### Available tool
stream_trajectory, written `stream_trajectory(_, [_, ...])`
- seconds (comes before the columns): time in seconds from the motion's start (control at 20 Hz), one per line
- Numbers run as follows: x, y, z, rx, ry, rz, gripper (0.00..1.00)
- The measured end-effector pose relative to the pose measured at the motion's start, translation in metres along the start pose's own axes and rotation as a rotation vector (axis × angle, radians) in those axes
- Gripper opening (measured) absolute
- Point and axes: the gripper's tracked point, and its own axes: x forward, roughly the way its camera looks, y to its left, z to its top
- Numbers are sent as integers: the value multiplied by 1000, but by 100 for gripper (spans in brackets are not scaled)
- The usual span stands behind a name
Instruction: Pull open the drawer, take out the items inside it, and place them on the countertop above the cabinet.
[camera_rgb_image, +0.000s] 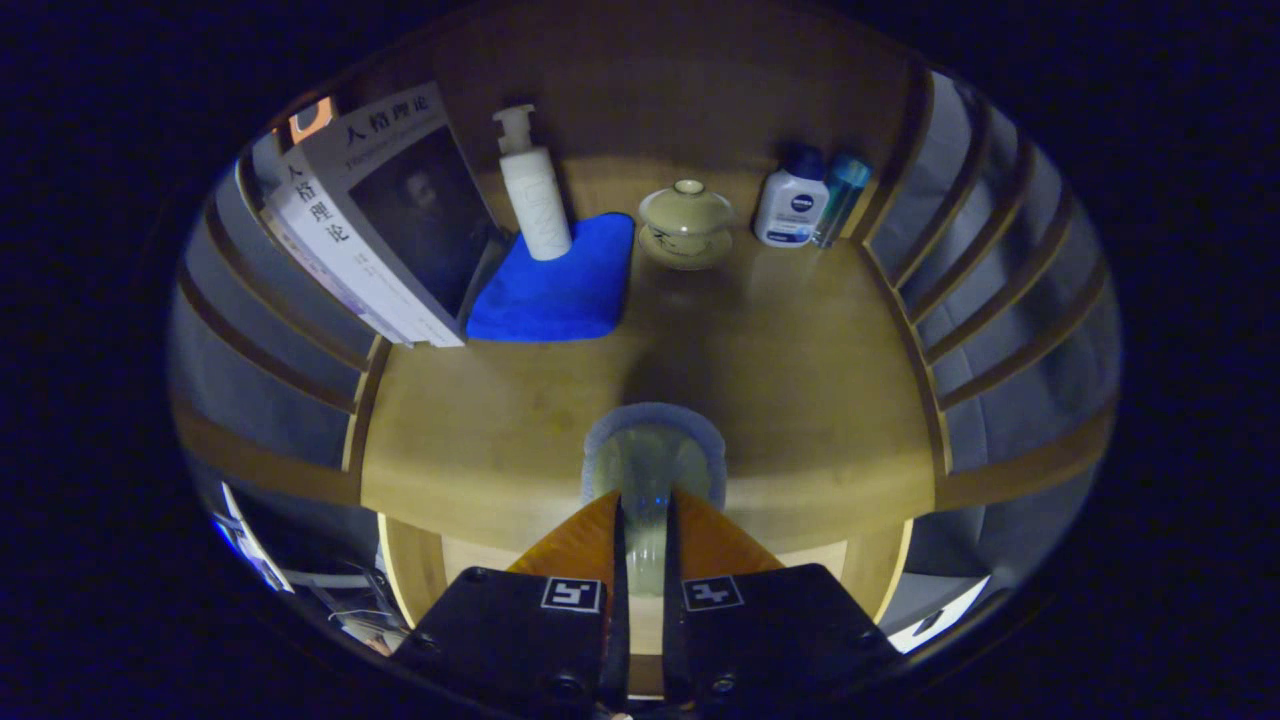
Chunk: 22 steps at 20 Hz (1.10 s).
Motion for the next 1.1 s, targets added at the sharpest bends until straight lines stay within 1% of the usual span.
stream_trajectory(0.2, [21, 7, 4, -12, 36, 14, 16])
stream_trajectory(0.55, [27, 0, 9, 6, 11, 15, 21])
stream_trajectory(0.65, [28, -2, 9, 20, 1, 1, 25])
stream_trajectory(0.7, [28, -2, 10, 37, -16, 8, 27])
stream_trajectory(0.75, [28, -5, 12, 59, -34, -9, 29])
stream_trajectory(0.8, [26, -5, 14, 72, -51, -9, 31])
stream_trajectory(0.95, [17, 5, 8, 94, -75, 47, 37])
stream_trajectory(1.1, [8, 7, 3, 96, -142, 49, 44])
